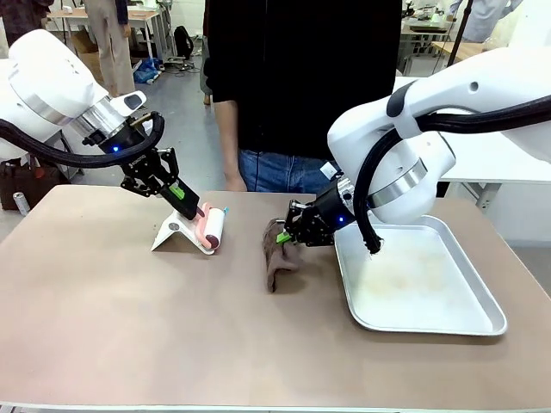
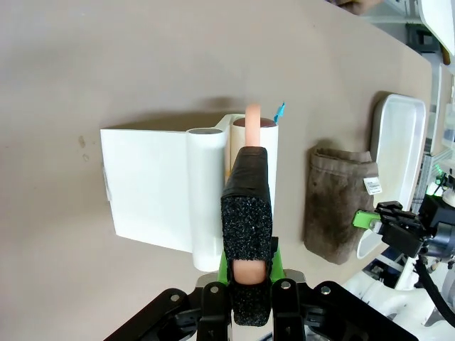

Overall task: Clean the surface of the table.
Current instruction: Return the Lint Roller and towel to their original positions.

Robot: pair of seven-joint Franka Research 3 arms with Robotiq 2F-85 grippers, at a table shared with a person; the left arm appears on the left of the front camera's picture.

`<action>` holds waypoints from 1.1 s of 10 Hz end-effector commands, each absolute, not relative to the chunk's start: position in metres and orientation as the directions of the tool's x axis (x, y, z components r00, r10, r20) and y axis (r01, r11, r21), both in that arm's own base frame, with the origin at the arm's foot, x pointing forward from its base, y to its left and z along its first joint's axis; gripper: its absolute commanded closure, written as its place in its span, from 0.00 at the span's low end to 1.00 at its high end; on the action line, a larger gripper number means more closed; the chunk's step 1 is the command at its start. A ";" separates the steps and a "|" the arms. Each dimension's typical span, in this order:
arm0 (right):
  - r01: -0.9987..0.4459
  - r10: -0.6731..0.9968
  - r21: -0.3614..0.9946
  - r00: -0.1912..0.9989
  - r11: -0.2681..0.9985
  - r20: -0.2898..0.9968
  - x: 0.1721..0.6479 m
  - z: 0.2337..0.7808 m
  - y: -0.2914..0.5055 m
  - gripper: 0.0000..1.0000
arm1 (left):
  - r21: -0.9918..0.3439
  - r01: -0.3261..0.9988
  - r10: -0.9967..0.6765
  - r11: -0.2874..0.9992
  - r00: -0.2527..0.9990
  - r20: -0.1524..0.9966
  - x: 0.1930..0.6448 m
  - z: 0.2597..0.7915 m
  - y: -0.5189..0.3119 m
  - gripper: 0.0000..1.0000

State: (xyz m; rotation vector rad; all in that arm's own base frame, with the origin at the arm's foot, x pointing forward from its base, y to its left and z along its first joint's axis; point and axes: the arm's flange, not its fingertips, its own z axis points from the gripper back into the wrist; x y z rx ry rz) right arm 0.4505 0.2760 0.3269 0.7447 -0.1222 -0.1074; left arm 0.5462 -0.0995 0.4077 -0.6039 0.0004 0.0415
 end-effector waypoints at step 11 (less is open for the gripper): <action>0.099 -0.154 0.398 0.982 0.912 0.109 0.455 0.346 0.276 0.00 | -0.602 -0.068 0.050 0.795 0.998 -0.047 0.544 0.393 -0.088 0.00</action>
